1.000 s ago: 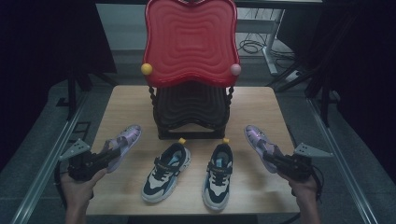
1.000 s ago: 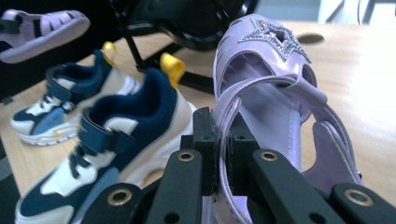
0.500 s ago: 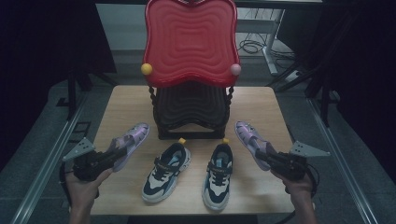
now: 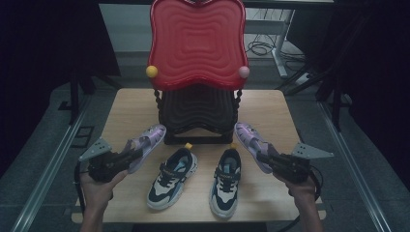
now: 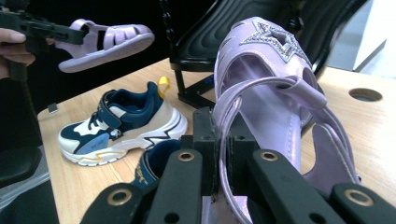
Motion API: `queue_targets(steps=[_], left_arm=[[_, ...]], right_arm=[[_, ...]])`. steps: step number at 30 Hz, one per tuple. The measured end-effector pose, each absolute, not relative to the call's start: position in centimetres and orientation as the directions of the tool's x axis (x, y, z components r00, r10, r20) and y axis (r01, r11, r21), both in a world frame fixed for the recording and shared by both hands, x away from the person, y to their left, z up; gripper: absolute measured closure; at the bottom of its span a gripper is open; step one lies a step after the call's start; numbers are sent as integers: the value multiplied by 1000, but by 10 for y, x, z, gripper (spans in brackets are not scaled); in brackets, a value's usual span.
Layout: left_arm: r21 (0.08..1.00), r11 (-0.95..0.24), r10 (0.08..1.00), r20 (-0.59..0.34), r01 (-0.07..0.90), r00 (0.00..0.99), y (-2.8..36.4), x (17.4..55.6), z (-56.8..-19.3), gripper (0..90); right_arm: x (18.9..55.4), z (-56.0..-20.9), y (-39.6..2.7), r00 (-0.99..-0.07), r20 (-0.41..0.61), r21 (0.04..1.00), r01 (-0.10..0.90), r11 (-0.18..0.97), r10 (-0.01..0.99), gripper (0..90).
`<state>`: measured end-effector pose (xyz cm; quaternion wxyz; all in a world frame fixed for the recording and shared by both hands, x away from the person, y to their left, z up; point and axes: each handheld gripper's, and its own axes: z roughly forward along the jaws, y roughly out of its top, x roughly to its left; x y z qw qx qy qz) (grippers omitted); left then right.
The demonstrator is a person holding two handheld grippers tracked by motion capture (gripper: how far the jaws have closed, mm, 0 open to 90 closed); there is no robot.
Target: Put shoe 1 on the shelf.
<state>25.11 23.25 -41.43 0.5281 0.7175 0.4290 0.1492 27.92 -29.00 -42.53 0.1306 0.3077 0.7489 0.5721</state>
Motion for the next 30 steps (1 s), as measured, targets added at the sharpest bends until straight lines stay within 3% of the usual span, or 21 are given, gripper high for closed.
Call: queue_targets(steps=[15,30], left_arm=[[903,-200,815,-61,379,576,175,265,-409,860],[914,-229,810,-12,336,586,147,284,-406,860]], right_arm=[[290,-422,-253,-807,123,943,277,186,578,852],[312,-414,-216,-802,105,945,265,193,588,852]])
